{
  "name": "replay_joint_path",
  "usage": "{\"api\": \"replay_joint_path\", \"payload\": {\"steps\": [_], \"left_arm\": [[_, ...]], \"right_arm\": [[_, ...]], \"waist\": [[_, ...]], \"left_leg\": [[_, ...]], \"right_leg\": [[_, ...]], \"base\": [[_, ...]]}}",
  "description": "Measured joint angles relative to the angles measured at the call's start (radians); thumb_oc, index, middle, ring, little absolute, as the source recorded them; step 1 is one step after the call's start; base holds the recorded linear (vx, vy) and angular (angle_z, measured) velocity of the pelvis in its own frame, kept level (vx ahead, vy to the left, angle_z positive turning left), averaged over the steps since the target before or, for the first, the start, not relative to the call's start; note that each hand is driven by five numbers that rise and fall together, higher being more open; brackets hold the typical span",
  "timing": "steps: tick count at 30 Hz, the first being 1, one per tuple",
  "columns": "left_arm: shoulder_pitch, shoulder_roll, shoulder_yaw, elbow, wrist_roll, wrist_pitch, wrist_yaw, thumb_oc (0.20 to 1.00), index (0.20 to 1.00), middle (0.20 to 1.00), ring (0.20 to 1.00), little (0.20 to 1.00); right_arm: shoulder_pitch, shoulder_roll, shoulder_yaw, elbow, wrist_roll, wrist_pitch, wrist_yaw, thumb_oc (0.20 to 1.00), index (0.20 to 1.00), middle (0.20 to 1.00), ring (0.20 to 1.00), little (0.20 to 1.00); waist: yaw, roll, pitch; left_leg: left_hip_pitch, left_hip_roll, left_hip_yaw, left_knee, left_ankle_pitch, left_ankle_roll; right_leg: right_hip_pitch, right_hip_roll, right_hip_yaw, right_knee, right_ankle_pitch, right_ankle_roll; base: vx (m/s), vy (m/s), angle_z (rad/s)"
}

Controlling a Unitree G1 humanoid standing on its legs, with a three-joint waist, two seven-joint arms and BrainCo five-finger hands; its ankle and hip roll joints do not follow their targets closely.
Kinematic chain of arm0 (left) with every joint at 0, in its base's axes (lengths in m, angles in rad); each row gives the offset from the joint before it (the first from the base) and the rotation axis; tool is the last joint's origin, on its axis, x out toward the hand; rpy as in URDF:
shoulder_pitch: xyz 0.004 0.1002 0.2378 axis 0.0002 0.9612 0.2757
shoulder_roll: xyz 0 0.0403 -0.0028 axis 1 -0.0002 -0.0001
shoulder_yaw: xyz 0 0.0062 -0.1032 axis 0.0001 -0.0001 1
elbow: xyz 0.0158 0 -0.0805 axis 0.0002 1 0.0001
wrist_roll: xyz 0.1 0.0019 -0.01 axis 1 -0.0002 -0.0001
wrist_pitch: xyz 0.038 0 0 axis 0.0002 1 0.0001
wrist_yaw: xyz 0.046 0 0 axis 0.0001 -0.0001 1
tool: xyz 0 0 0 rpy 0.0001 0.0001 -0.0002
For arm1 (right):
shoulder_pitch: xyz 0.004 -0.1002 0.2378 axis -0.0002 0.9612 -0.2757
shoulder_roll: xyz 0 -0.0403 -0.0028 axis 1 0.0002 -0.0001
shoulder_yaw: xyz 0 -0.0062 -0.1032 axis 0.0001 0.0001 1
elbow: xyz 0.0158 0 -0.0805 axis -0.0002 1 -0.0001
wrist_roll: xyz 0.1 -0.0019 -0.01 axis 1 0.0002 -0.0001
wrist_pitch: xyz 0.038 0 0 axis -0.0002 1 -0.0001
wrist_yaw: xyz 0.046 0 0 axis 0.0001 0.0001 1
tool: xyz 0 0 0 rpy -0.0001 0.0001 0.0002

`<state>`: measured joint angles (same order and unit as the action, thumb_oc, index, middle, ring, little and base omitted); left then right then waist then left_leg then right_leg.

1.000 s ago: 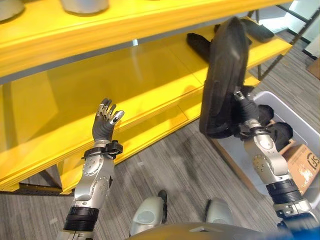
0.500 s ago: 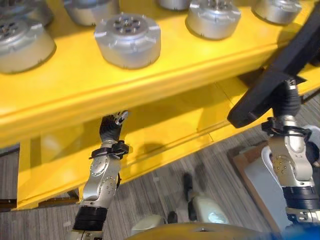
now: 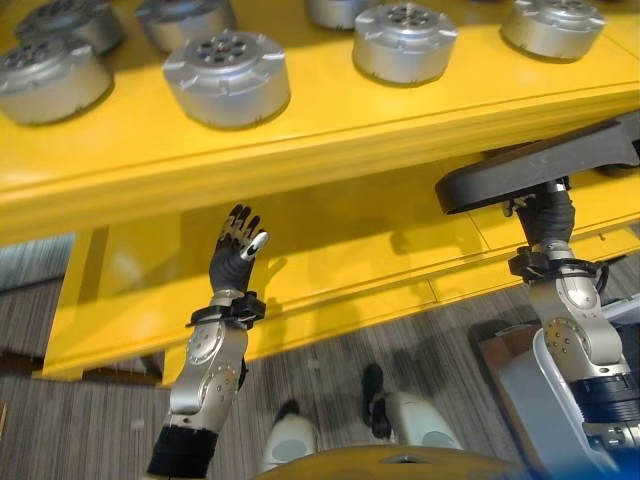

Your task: Move parts from the plastic box to the shelf.

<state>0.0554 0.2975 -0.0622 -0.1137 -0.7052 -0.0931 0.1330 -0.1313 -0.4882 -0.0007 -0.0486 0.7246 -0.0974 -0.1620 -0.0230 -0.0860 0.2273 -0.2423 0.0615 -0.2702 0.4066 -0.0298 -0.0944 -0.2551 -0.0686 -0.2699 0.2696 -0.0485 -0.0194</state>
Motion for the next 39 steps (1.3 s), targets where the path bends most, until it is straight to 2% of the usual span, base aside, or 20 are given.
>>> {"api": "replay_joint_path", "payload": {"steps": [1, 2, 3, 4, 5, 7, 8, 9, 10, 11, 12, 13, 14, 15, 16, 17, 21, 27, 35, 39], "left_arm": [[-0.003, -0.002, -0.003, 0.002, -0.011, 0.0, 0.001, 1.0, 1.0, 1.0, 1.0, 1.0], [0.003, -0.013, 0.002, -0.013, -0.018, -0.004, 0.0, 1.0, 1.0, 1.0, 1.0, 1.0], [-0.006, 0.012, 0.0, -0.037, -0.019, -0.005, -0.003, 1.0, 1.0, 1.0, 1.0, 1.0], [-0.024, 0.029, -0.01, -0.038, -0.019, -0.007, -0.002, 1.0, 1.0, 1.0, 1.0, 1.0], [-0.005, 0.029, -0.01, -0.035, -0.02, -0.003, 0.0, 1.0, 1.0, 1.0, 1.0, 1.0], [0.024, 0.028, -0.01, -0.02, -0.02, 0.004, 0.005, 1.0, 1.0, 1.0, 1.0, 1.0], [0.024, 0.022, -0.009, -0.019, -0.02, 0.004, 0.003, 1.0, 1.0, 1.0, 1.0, 1.0], [0.024, 0.017, -0.008, -0.026, -0.02, 0.003, 0.0, 1.0, 1.0, 1.0, 1.0, 1.0], [0.014, 0.03, -0.004, -0.039, -0.02, -0.003, -0.002, 1.0, 1.0, 1.0, 1.0, 1.0], [0.004, 0.037, 0.001, -0.035, -0.02, -0.003, -0.001, 1.0, 1.0, 1.0, 1.0, 1.0], [0.007, 0.036, 0.002, -0.035, -0.02, -0.003, 0.0, 1.0, 1.0, 1.0, 1.0, 1.0], [0.008, 0.032, 0.003, -0.033, -0.02, -0.003, 0.001, 1.0, 1.0, 1.0, 1.0, 1.0], [0.011, 0.03, 0.008, -0.034, -0.02, -0.001, 0.005, 1.0, 1.0, 1.0, 1.0, 1.0], [0.017, 0.035, 0.008, -0.037, -0.02, -0.001, 0.005, 1.0, 1.0, 1.0, 1.0, 1.0], [0.026, 0.053, 0.01, -0.042, -0.019, -0.001, 0.006, 1.0, 1.0, 1.0, 1.0, 1.0], [0.026, 0.063, 0.017, -0.034, -0.019, -0.001, 0.008, 1.0, 1.0, 1.0, 1.0, 1.0], [0.043, 0.05, 0.013, -0.031, -0.019, -0.001, 0.023, 1.0, 1.0, 1.0, 1.0, 1.0], [0.042, 0.033, 0.013, -0.029, -0.019, 0.0, 0.025, 1.0, 1.0, 1.0, 1.0, 1.0], [0.045, 0.032, 0.013, -0.029, -0.02, 0.002, 0.025, 1.0, 1.0, 1.0, 1.0, 1.0], [0.045, 0.033, 0.005, -0.029, -0.02, 0.002, 0.025, 1.0, 1.0, 1.0, 1.0, 1.0]], "right_arm": [[0.022, 0.018, -0.001, -0.001, 0.0, -0.003, 0.0, 0.2, 0.2, 0.2, 0.2, 0.2], [0.022, -0.002, 0.01, -0.004, 0.0, 0.003, 0.0, 0.2, 0.2, 0.2, 0.2, 0.2], [0.022, -0.014, 0.006, -0.005, -0.002, 0.003, 0.001, 0.2, 0.2, 0.2, 0.2, 0.2], [0.015, -0.006, -0.016, -0.001, -0.003, 0.004, 0.0, 0.2, 0.2, 0.2, 0.2, 0.2], [0.001, 0.024, -0.023, 0.009, -0.003, 0.009, -0.005, 0.2, 0.2, 0.2, 0.2, 0.2], [-0.022, 0.062, 0.029, 0.016, -0.003, 0.024, -0.002, 0.2, 0.2, 0.2, 0.2, 0.2], [-0.021, 0.071, 0.052, 0.018, -0.003, 0.042, 0.004, 0.2, 0.2, 0.2, 0.2, 0.2], [-0.02, 0.07, 0.056, 0.017, -0.003, 0.051, 0.003, 0.2, 0.2, 0.2, 0.2, 0.2], [-0.024, 0.074, 0.048, 0.017, -0.004, 0.049, 0.002, 0.2, 0.2, 0.2, 0.2, 0.2], [-0.02, 0.089, 0.05, 0.018, -0.003, 0.05, 0.001, 0.2, 0.2, 0.2, 0.2, 0.2], [-0.017, 0.095, 0.051, 0.017, -0.003, 0.05, 0.002, 0.2, 0.2, 0.2, 0.2, 0.2], [-0.022, 0.094, 0.051, 0.017, -0.004, 0.05, 0.004, 0.2, 0.2, 0.2, 0.2, 0.2], [-0.016, 0.094, 0.051, 0.016, -0.003, 0.052, 0.002, 0.2, 0.2, 0.2, 0.2, 0.2], [-0.011, 0.096, 0.051, 0.017, -0.003, 0.052, 0.002, 0.2, 0.2, 0.2, 0.2, 0.2], [-0.011, 0.114, 0.051, 0.018, -0.003, 0.052, 0.002, 0.2, 0.2, 0.2, 0.2, 0.2], [-0.019, 0.134, 0.053, 0.022, -0.003, 0.052, 0.004, 0.2, 0.2, 0.2, 0.2, 0.2], [-0.018, 0.16, 0.066, 0.028, -0.003, 0.052, 0.004, 0.2, 0.2, 0.2, 0.2, 0.2], [-0.01, 0.161, 0.079, 0.041, -0.002, 0.051, 0.004, 0.2, 0.2, 0.2, 0.2, 0.2], [-0.018, 0.211, 0.164, 0.18, 0.049, 0.081, 0.014, 0.2, 0.2, 0.2, 0.2, 0.2], [-0.022, 0.213, 0.236, 0.269, 0.079, 0.104, 0.025, 0.2, 0.2, 0.2, 0.2, 0.2]], "waist": [[-0.02, 0.016, -0.002], [-0.004, 0.047, 0.003], [-0.003, 0.029, 0.002], [-0.027, 0.031, 0.011], [-0.016, 0.045, 0.005], [0.041, 0.047, 0.005], [0.043, 0.06, 0.005], [0.044, 0.088, -0.001], [0.043, 0.09, -0.001], [0.04, 0.068, 0.007], [0.039, 0.065, 0.002], [0.057, 0.089, 0.001], [0.066, 0.099, -0.006], [0.064, 0.083, -0.014], [0.069, 0.05, -0.029], [0.082, 0.035, -0.032], [0.07, 0.043, -0.034], [0.048, 0.04, -0.037], [0.047, 0.025, -0.047], [0.068, 0.025, -0.047]], "left_leg": [[-0.015, 0.048, 0.114, -0.08, 0.019, 0.032], [-0.027, 0.11, 0.154, -0.144, 0.017, 0.029], [-0.038, 0.128, 0.159, -0.18, 0.004, 0.021], [-0.068, 0.17, 0.193, -0.207, 0.012, 0.003], [-0.086, 0.187, 0.179, -0.204, 0.01, 0.002], [-0.052, 0.148, 0.163, -0.142, -0.004, -0.011], [-0.008, 0.116, 0.174, -0.148, -0.008, -0.005], [0.049, 0.113, 0.191, -0.189, -0.026, 0.022], [0.111, 0.104, 0.195, -0.24, -0.024, -0.032], [0.12, 0.077, 0.21, -0.234, -0.022, -0.03], [0.119, 0.061, 0.212, -0.228, -0.028, -0.02], [0.112, 0.065, 0.212, -0.229, -0.034, -0.009], [0.103, 0.055, 0.241, -0.232, -0.018, 0.022], [0.105, 0.032, 0.242, -0.235, -0.016, 0.025], [0.102, 0.006, 0.251, -0.23, -0.017, 0.025], [0.103, -0.004, 0.261, -0.224, -0.022, 0.024], [0.111, 0.013, 0.259, -0.215, -0.015, 0.027], [0.122, 0.013, 0.268, -0.227, -0.019, 0.029], [0.138, 0.019, 0.289, -0.238, -0.019, 0.029], [0.138, 0.019, 0.29, -0.237, -0.019, 0.029]], "right_leg": [[0.031, 0.004, -0.054, -0.057, 0.002, 0.116], [-0.023, 0.036, 0.0, 0.102, -0.074, -0.001], [-0.06, -0.014, 0.106, 0.347, -0.17, -0.02], [-0.048, -0.024, 0.088, 0.36, -0.273, -0.015], [-0.07, -0.013, 0.1, 0.352, -0.256, 0.011], [-0.07, -0.029, 0.13, 0.257, -0.225, 0.025], [-0.035, -0.047, 0.112, 0.156, -0.189, 0.05], [-0.023, -0.048, 0.098, 0.148, -0.192, 0.04], [-0.025, -0.072, 0.09, 0.166, -0.166, 0.046], [-0.014, -0.101, 0.099, 0.159, -0.131, 0.063], [-0.01, -0.112, 0.102, 0.125, -0.12, 0.076], [0.014, -0.106, 0.097, 0.066, -0.1, 0.1], [0.007, -0.145, 0.131, 0.171, -0.123, 0.083], [0.028, -0.17, 0.14, 0.183, -0.136, 0.096], [0.067, -0.203, 0.158, 0.123, -0.141, 0.093], [0.097, -0.221, 0.158, 0.065, -0.103, 0.159], [0.164, -0.193, 0.144, -0.033, -0.057, 0.166], [0.211, -0.182, 0.145, -0.134, -0.001, 0.174], [0.231, -0.176, 0.147, -0.185, 0.022, 0.17], [0.231, -0.176, 0.147, -0.185, 0.022, 0.17]], "base": [[0.07, 0.032, 1.31], [0.11, 0.05, 1.06], [0.11, 0.088, 1.14], [0.12, 0.113, 1.07], [0.12, 0.142, 0.36], [0.14, 0.149, -0.71], [0.15, 0.156, -0.47], [0.13, 0.163, -0.23], [0.1, 0.148, 0.08], [0.1, 0.173, 0.08], [0.07, 0.118, -0.1], [0.11, 0.154, -0.32], [0.06, 0.082, -0.17], [0.09, 0.117, 0.04], [0.03, 0.039, 0.0], [0.04, 0.054, -0.09], [0.03, 0.033, -0.01], [0.02, 0.028, -0.07], [-0.01, 0.009, -0.07], [-0.02, 0.0, -0.01]]}}
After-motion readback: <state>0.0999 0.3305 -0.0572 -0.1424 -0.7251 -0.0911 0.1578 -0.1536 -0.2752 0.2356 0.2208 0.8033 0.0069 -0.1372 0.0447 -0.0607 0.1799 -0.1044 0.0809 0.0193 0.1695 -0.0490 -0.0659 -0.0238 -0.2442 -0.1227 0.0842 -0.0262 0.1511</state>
